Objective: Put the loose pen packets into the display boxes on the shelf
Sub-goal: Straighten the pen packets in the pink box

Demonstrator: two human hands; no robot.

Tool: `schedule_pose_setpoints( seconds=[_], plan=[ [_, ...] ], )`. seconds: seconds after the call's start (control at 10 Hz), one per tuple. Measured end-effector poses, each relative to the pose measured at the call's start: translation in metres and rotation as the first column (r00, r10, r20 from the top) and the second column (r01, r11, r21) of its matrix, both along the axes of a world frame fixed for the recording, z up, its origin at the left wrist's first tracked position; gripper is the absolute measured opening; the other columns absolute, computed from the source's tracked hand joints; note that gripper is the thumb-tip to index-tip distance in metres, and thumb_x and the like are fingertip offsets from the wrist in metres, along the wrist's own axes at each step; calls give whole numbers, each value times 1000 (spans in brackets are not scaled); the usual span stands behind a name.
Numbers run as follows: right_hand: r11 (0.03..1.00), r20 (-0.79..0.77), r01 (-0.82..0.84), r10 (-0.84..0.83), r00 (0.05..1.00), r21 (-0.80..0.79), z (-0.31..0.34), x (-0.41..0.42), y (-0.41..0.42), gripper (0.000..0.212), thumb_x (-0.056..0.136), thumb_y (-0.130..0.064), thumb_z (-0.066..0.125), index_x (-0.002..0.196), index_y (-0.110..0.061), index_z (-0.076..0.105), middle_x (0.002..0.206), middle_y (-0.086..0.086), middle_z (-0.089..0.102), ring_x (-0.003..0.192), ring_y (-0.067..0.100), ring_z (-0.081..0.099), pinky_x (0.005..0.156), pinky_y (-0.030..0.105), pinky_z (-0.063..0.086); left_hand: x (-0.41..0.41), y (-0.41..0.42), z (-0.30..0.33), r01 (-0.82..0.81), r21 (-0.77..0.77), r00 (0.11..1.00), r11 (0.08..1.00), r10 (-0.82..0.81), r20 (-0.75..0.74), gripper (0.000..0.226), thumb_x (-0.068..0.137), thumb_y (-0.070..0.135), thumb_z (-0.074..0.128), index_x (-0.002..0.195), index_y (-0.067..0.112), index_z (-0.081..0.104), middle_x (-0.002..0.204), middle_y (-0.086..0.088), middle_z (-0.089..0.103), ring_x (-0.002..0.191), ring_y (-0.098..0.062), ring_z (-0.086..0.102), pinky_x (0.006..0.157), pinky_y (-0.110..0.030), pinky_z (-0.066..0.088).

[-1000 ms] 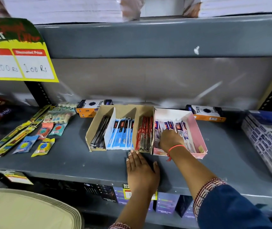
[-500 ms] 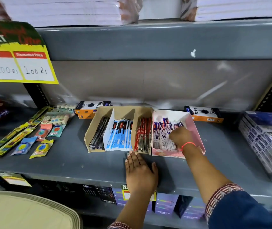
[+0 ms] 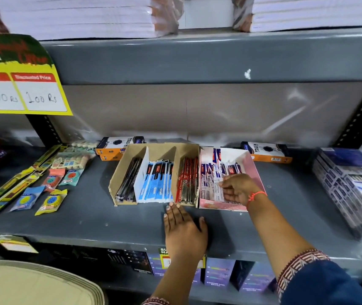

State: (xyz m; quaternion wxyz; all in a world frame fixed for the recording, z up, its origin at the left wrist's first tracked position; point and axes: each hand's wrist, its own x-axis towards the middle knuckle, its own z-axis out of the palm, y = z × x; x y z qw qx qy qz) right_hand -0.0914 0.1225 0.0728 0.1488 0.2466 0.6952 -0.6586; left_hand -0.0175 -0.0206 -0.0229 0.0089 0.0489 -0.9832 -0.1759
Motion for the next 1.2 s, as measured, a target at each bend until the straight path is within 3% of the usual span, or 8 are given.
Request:
schedule_pose_setpoints(
  seconds=[0.1,0.2,0.3,0.5,0.6,0.7,0.9,1.2],
  plan=[
    [997,-15,-15,16,1000,70,-5,-4,-2,35,85,10,56,120,9,54,109,24,65,96,33,63,89,38,47,0,0,0,0,-4,1000,1000,0,1,77,93,49,23,143,-3,-4,155,-23,1,144,-32,-2,117,-37,-4],
    [974,-26,-67,75,997,216,-11,-8,-6,5,82,12,58,82,7,60,89,29,63,64,25,55,82,40,52,-1,1,0,-4,-7,1000,1000,4,-5,77,93,49,23,142,-3,-5,155,-23,1,144,-32,-1,117,-38,-4],
    [944,-38,-61,77,996,324,-16,-11,-9,28,81,12,58,58,-2,51,64,16,61,53,22,55,66,37,56,-1,1,0,-7,-10,1000,1000,7,-7,77,93,49,23,142,-3,-5,155,-23,1,144,-32,-1,117,-38,-4],
    [821,-31,-145,194,981,552,-17,-14,-13,10,78,0,68,73,2,60,88,25,71,79,31,68,85,46,57,0,2,0,-15,0,999,1000,15,-29,77,93,48,26,142,-3,-2,155,-24,5,144,-33,2,118,-39,-1],
    [718,-22,-181,264,964,672,-20,-16,-14,17,80,-5,65,92,7,66,99,23,72,92,31,69,82,35,57,0,2,-1,-16,0,999,1000,16,-32,77,93,48,26,142,-3,-2,155,-24,5,144,-34,2,118,-39,-1],
    [641,-15,-181,288,957,746,-18,-13,-12,17,82,-10,63,91,4,66,97,19,71,80,27,64,68,26,48,0,2,-1,-9,2,1000,1000,9,-18,77,93,49,25,142,-3,-3,155,-24,3,144,-33,1,118,-39,-2],
    [404,-5,-110,272,962,908,-20,-9,8,28,92,-5,40,113,1,57,106,19,66,98,35,65,72,37,50,-1,1,-2,-8,2,1000,1000,8,-20,76,93,49,23,142,-2,-5,155,-23,1,144,-33,-1,117,-38,-3],
    [327,99,-213,332,938,921,-22,-12,5,26,87,-9,50,109,-1,61,111,17,66,101,33,65,85,41,57,-2,2,-6,-24,5,998,1000,25,-57,78,92,51,25,143,-2,-2,155,-22,5,144,-32,2,116,-37,-3]
  ],
)
